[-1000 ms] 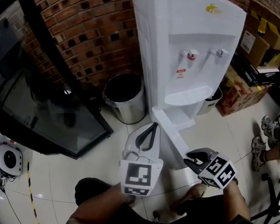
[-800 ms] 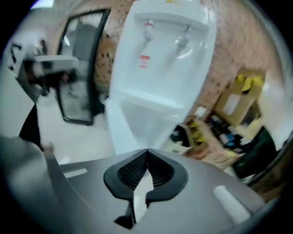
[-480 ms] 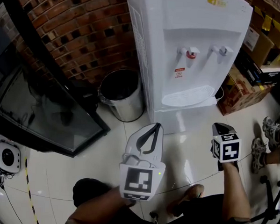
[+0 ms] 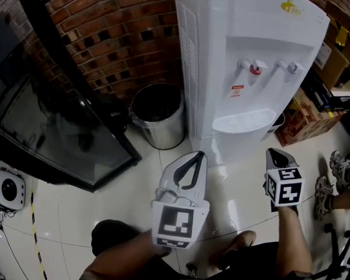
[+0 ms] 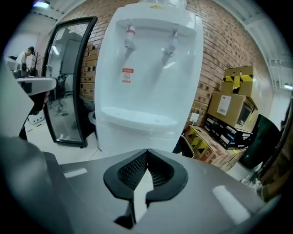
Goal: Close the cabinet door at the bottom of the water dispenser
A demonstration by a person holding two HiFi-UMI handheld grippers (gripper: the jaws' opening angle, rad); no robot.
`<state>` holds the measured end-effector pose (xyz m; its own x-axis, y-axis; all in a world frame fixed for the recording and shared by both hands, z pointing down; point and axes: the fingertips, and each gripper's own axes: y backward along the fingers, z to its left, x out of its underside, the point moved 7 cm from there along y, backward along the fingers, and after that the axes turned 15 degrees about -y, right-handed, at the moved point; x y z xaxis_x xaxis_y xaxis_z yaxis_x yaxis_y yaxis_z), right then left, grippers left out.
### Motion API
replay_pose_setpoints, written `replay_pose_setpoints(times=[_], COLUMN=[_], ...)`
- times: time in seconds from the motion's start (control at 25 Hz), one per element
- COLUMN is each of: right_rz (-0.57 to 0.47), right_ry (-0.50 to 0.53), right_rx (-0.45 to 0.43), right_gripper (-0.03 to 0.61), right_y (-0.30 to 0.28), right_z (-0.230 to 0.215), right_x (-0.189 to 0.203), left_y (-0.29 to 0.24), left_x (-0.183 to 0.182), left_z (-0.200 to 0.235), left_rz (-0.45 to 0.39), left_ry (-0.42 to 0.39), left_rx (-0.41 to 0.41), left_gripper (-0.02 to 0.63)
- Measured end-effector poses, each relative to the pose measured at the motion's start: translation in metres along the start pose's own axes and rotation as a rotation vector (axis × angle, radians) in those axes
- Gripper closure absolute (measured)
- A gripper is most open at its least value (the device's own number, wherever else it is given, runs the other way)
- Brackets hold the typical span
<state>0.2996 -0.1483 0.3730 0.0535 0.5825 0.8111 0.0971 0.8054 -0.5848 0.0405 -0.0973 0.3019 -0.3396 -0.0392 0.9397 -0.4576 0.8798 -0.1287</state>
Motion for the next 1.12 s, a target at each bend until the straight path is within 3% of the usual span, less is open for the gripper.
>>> replay_pose_setpoints(times=[0.16, 1.12], right_rz=[-0.058, -0.130], right_ry=[-0.025, -0.063], right_rx=[0.020, 0.031], right_gripper=[0.578, 0.578], right_y=[0.006, 0.006], right_z=[0.000, -0.003], right_x=[-0.010, -0.020], left_y=[0.003, -0.026], left_x=[0.001, 0.013], left_z=[0.005, 0.000], left_rz=[-0.004, 0.029], left_ry=[-0.003, 0.004], left_rx=[-0.005, -0.005], left_gripper=[0.614, 0.614])
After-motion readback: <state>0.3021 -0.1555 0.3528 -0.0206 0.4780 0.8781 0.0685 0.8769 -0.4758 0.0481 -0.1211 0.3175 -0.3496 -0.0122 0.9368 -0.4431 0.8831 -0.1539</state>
